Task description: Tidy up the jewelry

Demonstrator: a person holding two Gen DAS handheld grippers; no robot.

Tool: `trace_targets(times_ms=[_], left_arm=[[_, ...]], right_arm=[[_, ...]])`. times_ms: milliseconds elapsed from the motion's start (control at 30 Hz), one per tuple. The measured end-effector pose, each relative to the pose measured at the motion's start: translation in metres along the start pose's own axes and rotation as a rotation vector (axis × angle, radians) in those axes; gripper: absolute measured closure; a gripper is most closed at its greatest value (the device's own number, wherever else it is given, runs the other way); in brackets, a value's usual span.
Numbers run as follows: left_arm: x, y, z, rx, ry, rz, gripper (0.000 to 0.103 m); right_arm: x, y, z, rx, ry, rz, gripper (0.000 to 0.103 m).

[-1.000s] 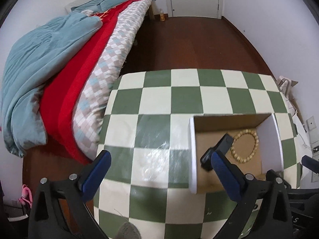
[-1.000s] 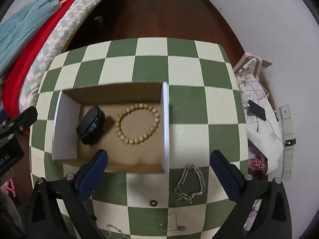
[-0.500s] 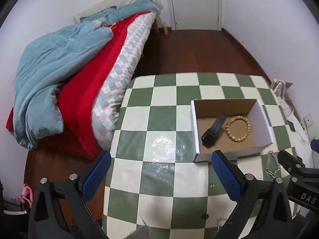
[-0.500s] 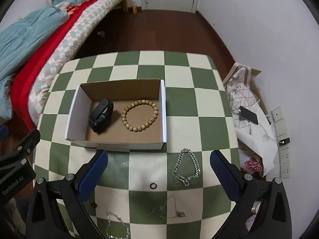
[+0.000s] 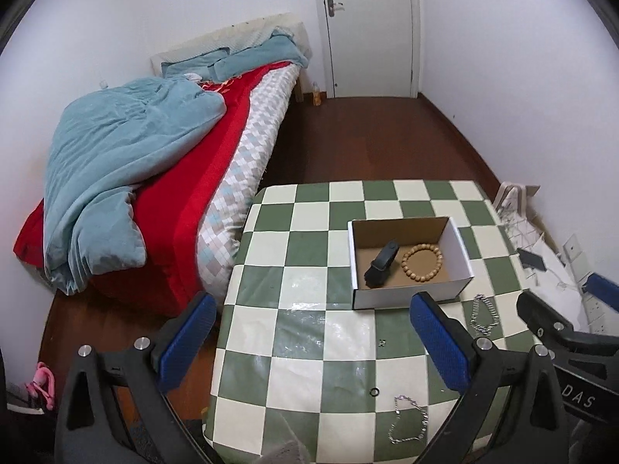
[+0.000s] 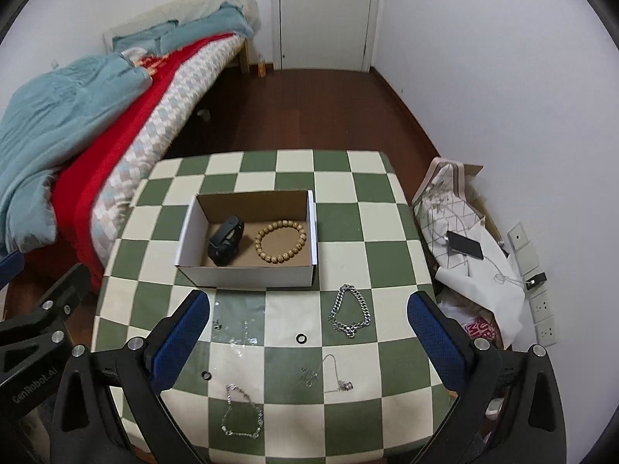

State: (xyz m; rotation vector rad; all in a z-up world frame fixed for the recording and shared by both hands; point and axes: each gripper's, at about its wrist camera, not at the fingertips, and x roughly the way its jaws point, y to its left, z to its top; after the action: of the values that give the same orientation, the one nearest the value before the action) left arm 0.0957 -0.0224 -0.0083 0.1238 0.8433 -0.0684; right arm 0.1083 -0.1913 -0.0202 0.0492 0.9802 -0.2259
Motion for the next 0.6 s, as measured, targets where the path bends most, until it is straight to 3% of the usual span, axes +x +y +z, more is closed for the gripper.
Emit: trace_targets(times_ms=[200,333,400,467,600], left_arm=[[-0.007,0.005,-0.017,0.002,-0.031,0.100,0.000],[0.015,0.005,-0.045,0.029,0.011,0.182,0.000],[0.034,0.004,-0.062,0.048,0.055,0.230,0.000],[0.049,0.004,-0.076,0.054,0.092,0.259,0.000],[0.077,0.006,-0.108,0.072,0.183,0.306,0.000]], right_arm=[[-0.020,-0.011,-0.017,0.047,0.002,0.051,0.000],[-0.005,-0.023,-0.042,0.077,0.062,0.047,0.002],[0.013,-0.033,-0.060,0.101,0.114,0.046,0.024],[0.032,-0.040,-0.076,0.116,0.170,0.054,0.033],[0.072,-0.037,-0.113,0.138,0.279,0.122,0.033]])
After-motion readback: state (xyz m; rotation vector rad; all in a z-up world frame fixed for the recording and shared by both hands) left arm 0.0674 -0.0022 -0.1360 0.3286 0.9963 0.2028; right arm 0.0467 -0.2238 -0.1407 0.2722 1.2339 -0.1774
